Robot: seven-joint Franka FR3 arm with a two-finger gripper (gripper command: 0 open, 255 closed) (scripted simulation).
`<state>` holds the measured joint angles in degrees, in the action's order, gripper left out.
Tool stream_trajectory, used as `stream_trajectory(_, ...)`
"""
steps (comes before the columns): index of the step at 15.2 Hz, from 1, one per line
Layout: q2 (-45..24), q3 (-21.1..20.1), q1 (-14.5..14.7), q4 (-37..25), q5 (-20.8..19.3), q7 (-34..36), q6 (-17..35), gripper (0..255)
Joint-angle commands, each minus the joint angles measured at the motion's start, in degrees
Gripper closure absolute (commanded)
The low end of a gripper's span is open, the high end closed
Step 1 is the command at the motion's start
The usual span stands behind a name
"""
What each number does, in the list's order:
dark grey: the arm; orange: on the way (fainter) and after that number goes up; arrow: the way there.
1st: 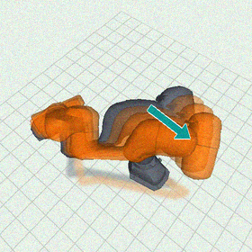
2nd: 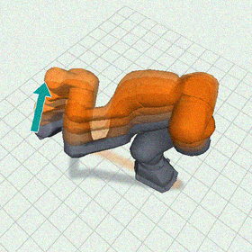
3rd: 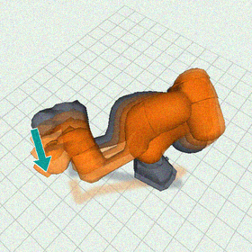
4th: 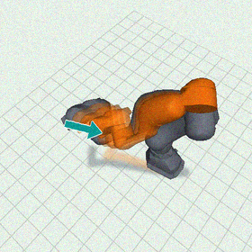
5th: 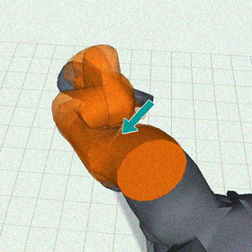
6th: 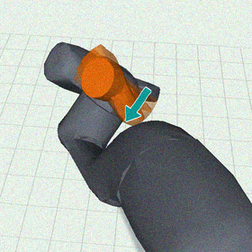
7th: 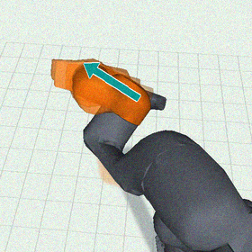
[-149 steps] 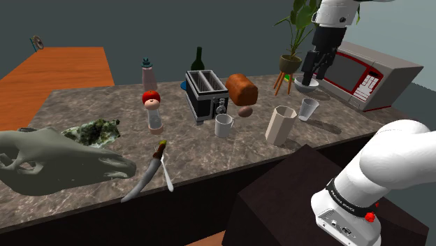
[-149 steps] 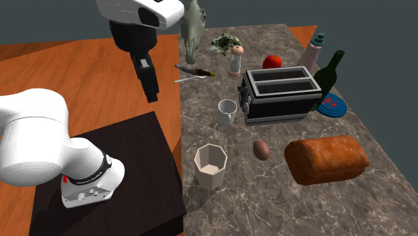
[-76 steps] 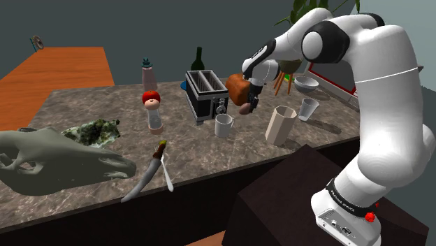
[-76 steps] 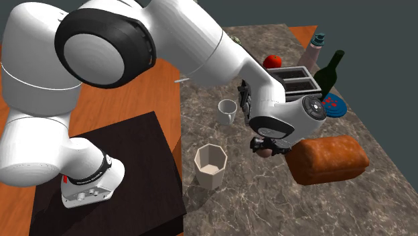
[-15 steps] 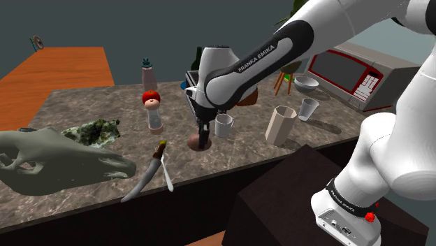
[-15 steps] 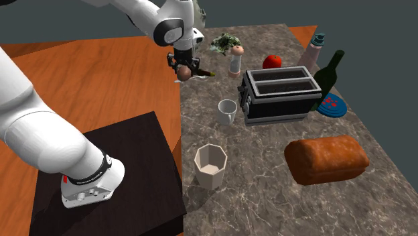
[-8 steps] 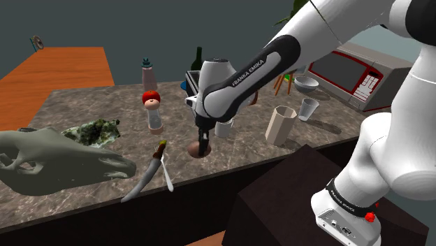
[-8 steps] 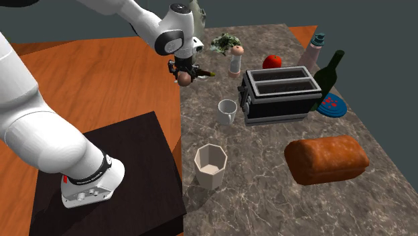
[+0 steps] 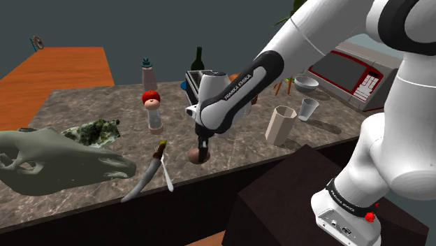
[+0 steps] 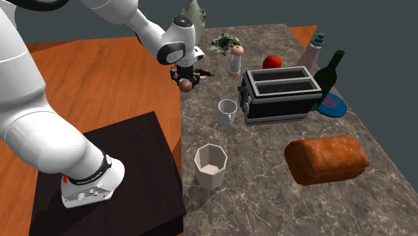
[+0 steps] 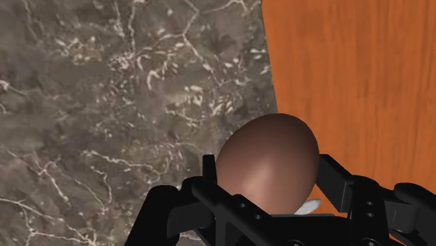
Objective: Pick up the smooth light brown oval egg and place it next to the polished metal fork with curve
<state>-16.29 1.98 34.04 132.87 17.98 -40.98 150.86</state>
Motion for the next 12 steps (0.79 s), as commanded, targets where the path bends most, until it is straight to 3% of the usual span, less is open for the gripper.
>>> stream_trajectory(1,-1.4,-0.4,-0.1,-0.2,0.6,-0.5,1.3,255)
stream_trajectory(7,-6.2,-1.6,-0.9,-0.9,2.7,-2.5,5.3,255)
stream_trajectory(12,-6.2,-1.6,-0.9,-0.9,2.7,-2.5,5.3,255)
